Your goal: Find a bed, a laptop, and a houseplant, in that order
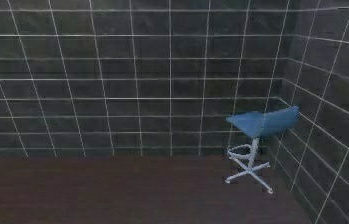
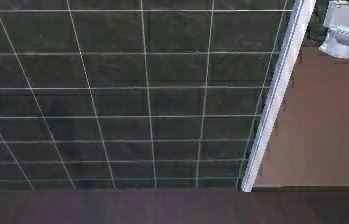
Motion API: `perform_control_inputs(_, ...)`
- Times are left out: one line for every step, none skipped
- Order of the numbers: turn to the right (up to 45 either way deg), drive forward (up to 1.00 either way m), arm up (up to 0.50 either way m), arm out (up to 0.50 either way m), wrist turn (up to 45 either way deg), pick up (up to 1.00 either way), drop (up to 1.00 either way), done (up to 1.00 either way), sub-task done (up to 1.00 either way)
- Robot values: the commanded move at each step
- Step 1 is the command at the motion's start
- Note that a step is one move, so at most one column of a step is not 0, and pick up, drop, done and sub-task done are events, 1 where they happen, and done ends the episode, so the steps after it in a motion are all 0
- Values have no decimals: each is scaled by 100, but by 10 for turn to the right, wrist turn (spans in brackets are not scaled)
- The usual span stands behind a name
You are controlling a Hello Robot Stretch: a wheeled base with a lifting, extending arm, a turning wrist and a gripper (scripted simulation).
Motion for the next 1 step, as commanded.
perform_control_inputs(-450,0,0,0,0,0,0,0,0)
